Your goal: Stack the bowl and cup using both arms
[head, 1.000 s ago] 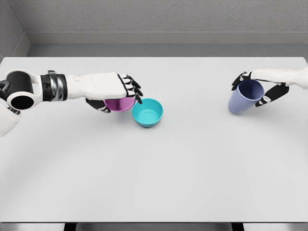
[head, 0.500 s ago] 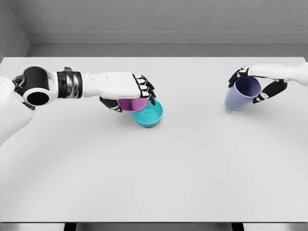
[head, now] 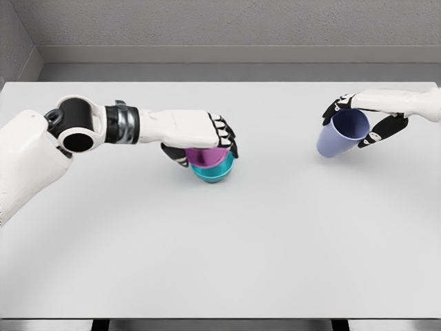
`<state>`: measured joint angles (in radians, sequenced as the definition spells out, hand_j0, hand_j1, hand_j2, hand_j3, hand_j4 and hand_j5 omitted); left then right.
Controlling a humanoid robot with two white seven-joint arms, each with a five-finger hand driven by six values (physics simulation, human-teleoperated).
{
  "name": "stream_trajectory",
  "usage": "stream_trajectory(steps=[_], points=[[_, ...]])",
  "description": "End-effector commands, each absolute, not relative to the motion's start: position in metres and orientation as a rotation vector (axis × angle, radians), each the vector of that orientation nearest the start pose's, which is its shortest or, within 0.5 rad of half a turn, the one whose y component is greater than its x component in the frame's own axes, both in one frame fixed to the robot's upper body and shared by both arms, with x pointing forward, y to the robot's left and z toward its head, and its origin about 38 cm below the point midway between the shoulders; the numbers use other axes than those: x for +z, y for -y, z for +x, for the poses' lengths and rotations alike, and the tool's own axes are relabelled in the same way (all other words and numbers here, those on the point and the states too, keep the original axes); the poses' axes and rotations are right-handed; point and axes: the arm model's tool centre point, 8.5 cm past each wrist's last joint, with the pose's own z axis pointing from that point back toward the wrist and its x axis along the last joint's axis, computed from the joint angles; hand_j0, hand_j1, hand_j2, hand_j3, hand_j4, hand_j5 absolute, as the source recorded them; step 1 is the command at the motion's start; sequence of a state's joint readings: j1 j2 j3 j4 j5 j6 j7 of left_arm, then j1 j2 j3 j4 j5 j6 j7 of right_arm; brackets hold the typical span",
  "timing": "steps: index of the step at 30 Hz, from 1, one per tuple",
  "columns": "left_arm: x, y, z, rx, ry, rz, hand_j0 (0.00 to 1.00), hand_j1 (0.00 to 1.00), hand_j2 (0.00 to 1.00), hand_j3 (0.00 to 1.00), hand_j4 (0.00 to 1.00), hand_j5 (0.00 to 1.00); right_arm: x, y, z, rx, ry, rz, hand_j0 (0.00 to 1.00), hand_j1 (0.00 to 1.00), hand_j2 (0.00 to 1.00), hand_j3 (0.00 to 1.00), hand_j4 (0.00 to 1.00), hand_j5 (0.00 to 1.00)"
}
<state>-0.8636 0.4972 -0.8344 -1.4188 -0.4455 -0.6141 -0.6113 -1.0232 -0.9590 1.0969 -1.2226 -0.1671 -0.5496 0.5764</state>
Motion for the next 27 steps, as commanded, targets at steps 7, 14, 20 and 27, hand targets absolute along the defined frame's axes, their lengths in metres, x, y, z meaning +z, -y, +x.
stream_trajectory(steps=[7,14,20,27], points=[[0.219,-0.128,0.448,2.857,-1.88,-0.209,0.8,0.8,0.8,0.8,0.8,0.8,0.258,0.348,0.465,1.83,1.354,-0.144,0.67,0.67,0.67,0.67,0.67,0.67],[0.212,-0.127,0.454,2.883,-1.88,-0.209,0.82,0.82,0.82,0.82,0.82,0.82,0.261,0.343,0.465,1.842,1.367,-0.141,0.67,0.67,0.67,0.67,0.67,0.67],[0.211,-0.128,0.453,2.885,-1.876,-0.211,0.94,0.94,0.94,0.94,0.94,0.94,0.268,0.335,0.464,1.862,1.388,-0.136,0.67,0.67,0.67,0.67,0.67,0.67],[0.211,-0.127,0.453,2.884,-1.874,-0.212,0.99,0.99,0.99,0.99,0.99,0.99,0.27,0.333,0.464,1.865,1.397,-0.137,0.67,0.67,0.67,0.67,0.67,0.67]])
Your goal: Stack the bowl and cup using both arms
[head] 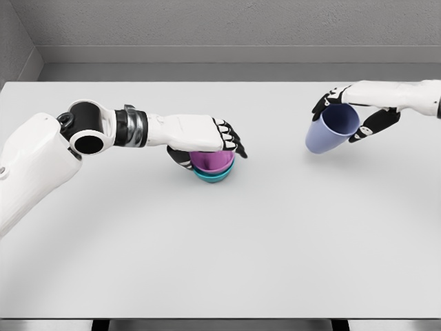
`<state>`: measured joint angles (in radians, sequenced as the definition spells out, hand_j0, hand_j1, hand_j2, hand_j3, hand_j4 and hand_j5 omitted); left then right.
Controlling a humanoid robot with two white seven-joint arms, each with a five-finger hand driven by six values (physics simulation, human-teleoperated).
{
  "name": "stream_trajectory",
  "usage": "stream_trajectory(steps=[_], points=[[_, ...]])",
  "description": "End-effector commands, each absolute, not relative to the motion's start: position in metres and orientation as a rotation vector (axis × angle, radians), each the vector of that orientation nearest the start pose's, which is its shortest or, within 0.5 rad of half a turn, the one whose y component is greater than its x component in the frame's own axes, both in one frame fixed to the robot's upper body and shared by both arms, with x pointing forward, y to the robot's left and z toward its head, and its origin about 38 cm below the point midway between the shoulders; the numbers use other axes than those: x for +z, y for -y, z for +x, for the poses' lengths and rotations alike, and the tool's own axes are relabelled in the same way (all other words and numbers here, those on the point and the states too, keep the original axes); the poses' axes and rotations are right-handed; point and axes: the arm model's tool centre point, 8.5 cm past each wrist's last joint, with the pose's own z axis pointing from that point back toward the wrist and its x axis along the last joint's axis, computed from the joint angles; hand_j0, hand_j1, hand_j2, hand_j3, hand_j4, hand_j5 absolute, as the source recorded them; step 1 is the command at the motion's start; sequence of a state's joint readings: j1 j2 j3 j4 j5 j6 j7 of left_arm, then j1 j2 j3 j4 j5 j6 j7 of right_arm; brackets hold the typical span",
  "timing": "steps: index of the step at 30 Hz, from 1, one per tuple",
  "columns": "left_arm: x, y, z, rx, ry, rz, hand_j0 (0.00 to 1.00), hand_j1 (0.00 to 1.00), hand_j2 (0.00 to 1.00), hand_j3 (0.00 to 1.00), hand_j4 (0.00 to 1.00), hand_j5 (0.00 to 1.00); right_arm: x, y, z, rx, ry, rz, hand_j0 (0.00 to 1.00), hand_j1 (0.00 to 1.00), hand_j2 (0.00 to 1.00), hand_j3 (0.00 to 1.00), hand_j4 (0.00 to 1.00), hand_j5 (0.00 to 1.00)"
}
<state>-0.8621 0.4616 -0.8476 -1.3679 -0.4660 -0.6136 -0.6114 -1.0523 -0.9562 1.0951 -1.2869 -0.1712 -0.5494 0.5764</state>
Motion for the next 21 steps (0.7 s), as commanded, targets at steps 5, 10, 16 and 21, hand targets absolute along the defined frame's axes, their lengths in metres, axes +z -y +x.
stream_trajectory(steps=[5,10,16,21], points=[[0.212,-0.128,0.453,2.883,-1.873,-0.216,1.0,1.0,1.0,1.0,1.0,1.0,0.274,0.328,0.463,1.877,1.411,-0.132,0.67,0.67,0.67,0.67,0.67,0.67],[0.217,-0.132,0.453,2.873,-1.883,-0.23,1.0,1.0,1.0,1.0,1.0,1.0,0.275,0.325,0.464,1.88,1.417,-0.129,0.67,0.67,0.67,0.67,0.67,0.67],[0.232,-0.149,0.449,2.854,-1.883,-0.289,1.0,1.0,1.0,1.0,1.0,1.0,0.277,0.321,0.465,1.886,1.427,-0.127,0.67,0.67,0.67,0.67,0.67,0.67],[0.268,-0.192,0.433,2.804,-1.917,-0.379,1.0,1.0,1.0,1.0,1.0,1.0,0.275,0.308,0.468,1.897,1.445,-0.103,0.67,0.67,0.67,0.67,0.67,0.67]])
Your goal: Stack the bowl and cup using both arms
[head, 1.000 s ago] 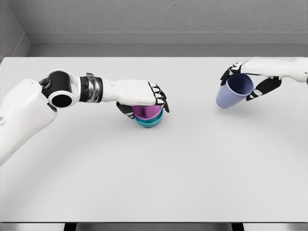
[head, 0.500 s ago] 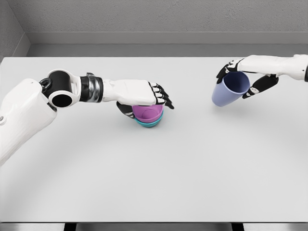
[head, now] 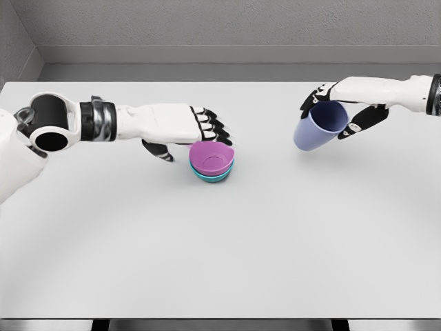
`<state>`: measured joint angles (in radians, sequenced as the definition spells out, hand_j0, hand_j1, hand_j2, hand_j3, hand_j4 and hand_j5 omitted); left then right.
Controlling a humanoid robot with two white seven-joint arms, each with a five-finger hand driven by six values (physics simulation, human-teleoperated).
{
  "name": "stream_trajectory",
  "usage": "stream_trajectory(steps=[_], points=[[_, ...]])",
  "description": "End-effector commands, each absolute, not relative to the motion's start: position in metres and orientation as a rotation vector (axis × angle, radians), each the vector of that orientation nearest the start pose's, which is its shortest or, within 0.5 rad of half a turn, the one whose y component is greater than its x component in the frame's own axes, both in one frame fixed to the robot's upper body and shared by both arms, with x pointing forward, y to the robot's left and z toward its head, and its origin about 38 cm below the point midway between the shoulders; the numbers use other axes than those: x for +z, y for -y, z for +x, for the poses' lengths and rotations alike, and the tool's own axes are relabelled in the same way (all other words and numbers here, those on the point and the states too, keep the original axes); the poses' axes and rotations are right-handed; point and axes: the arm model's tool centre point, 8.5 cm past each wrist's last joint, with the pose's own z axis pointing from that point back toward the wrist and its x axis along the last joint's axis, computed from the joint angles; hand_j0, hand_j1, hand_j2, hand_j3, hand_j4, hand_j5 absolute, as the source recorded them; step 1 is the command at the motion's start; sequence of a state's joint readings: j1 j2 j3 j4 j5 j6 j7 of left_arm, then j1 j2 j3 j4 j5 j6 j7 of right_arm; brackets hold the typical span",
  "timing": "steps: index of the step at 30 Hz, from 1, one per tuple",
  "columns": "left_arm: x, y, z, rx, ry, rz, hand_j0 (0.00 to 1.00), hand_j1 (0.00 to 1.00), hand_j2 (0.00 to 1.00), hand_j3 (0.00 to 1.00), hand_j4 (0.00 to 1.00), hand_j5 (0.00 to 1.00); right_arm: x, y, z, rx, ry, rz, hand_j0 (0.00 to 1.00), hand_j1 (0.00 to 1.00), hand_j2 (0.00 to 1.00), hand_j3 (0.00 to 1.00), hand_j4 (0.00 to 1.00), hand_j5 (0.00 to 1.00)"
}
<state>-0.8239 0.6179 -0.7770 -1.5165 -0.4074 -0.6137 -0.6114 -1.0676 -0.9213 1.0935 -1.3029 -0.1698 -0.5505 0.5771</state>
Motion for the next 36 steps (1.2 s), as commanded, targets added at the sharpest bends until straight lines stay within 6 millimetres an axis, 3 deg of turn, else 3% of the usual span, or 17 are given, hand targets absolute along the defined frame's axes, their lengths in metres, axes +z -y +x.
stream_trajectory(steps=[1,4,6,8,10,14,18,20,23,36], points=[[0.272,-0.208,0.43,2.805,-1.964,-0.395,1.0,1.0,1.0,1.0,1.0,1.0,0.276,0.306,0.468,1.898,1.449,-0.103,0.67,0.67,0.67,0.67,0.67,0.67],[0.281,-0.262,0.425,2.779,-2.144,-0.56,1.0,1.0,1.0,1.0,1.0,1.0,0.281,0.298,0.469,1.918,1.481,-0.093,0.67,0.67,0.67,0.67,0.67,0.67],[0.299,-0.291,0.423,2.693,-2.299,-0.671,1.0,1.0,1.0,1.0,1.0,1.0,0.284,0.294,0.47,1.926,1.493,-0.089,0.67,0.67,0.67,0.67,0.67,0.67],[0.302,-0.323,0.418,2.647,-2.417,-0.784,1.0,1.0,1.0,1.0,1.0,1.0,0.287,0.285,0.469,1.943,1.512,-0.08,0.67,0.67,0.67,0.67,0.67,0.67],[0.293,-0.347,0.41,2.645,-2.49,-0.853,1.0,1.0,1.0,1.0,1.0,1.0,0.289,0.282,0.469,1.951,1.518,-0.076,0.67,0.67,0.67,0.67,0.67,0.67],[0.258,-0.382,0.389,2.703,-2.604,-0.906,1.0,1.0,1.0,1.0,1.0,1.0,0.292,0.278,0.467,1.962,1.53,-0.072,0.67,0.67,0.67,0.67,0.67,0.67],[0.217,-0.387,0.38,2.712,-2.769,-0.837,1.0,1.0,1.0,1.0,1.0,1.0,0.293,0.273,0.465,1.973,1.541,-0.061,0.67,0.67,0.67,0.67,0.67,0.67],[0.209,-0.386,0.377,2.594,-2.918,-0.846,1.0,1.0,1.0,1.0,1.0,1.0,0.295,0.271,0.464,1.979,1.546,-0.058,0.67,0.67,0.67,0.67,0.67,0.67],[0.199,-0.379,0.376,2.537,-3.002,-0.81,1.0,1.0,1.0,1.0,1.0,1.0,0.3,0.262,0.464,1.995,1.569,-0.051,0.67,0.67,0.67,0.67,0.67,0.67],[0.189,-0.386,0.373,2.53,-3.054,-0.821,1.0,1.0,1.0,1.0,1.0,1.0,0.306,0.244,0.465,2.02,1.607,-0.029,0.67,0.67,0.67,0.67,0.67,0.67]])
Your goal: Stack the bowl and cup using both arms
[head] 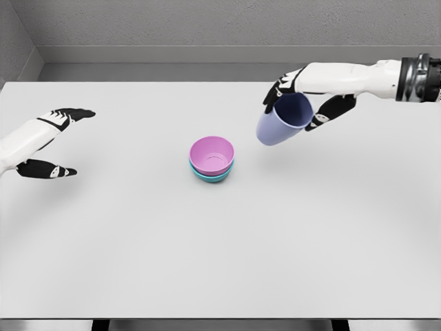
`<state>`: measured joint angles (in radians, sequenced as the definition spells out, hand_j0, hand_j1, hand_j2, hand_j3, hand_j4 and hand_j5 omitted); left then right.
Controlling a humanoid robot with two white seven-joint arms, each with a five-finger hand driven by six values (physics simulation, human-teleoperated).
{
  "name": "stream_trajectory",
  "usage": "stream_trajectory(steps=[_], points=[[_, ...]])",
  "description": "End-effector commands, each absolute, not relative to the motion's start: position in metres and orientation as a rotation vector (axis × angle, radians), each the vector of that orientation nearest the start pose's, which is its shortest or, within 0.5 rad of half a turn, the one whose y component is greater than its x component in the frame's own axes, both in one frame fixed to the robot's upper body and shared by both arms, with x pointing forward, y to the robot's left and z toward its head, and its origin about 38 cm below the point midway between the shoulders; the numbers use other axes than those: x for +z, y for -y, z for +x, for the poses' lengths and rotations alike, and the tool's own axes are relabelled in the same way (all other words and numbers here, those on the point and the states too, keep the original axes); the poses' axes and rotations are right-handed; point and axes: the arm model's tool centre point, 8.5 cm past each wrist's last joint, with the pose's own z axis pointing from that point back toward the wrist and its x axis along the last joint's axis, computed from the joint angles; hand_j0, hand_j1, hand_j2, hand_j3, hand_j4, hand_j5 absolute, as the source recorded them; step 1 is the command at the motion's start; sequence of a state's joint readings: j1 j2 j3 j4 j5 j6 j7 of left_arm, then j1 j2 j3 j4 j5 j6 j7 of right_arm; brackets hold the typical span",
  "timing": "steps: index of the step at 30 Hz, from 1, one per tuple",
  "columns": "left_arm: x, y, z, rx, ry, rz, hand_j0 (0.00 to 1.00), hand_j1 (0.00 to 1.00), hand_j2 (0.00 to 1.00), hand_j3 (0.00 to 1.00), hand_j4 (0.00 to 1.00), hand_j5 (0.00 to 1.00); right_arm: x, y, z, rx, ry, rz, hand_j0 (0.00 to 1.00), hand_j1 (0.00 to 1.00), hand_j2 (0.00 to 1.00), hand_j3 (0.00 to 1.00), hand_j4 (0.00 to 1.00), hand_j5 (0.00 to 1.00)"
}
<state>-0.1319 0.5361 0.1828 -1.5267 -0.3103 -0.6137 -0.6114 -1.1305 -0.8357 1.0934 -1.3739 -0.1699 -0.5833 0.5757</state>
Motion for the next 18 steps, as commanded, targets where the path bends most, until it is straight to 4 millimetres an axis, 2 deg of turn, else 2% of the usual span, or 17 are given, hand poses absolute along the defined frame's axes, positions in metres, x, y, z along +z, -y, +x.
stream_trajectory(steps=[1,18], points=[[0.189,-0.386,0.373,-1.396,1.683,0.453,1.0,1.0,1.0,1.0,1.0,1.0,0.306,0.244,0.465,2.021,1.608,-0.028,0.67,0.67,0.67,0.67,0.67,0.67],[0.186,-0.383,0.373,-1.393,1.682,0.448,1.0,1.0,1.0,1.0,1.0,1.0,0.31,0.213,0.466,2.057,1.673,0.028,0.67,0.67,0.67,0.67,0.67,0.67]])
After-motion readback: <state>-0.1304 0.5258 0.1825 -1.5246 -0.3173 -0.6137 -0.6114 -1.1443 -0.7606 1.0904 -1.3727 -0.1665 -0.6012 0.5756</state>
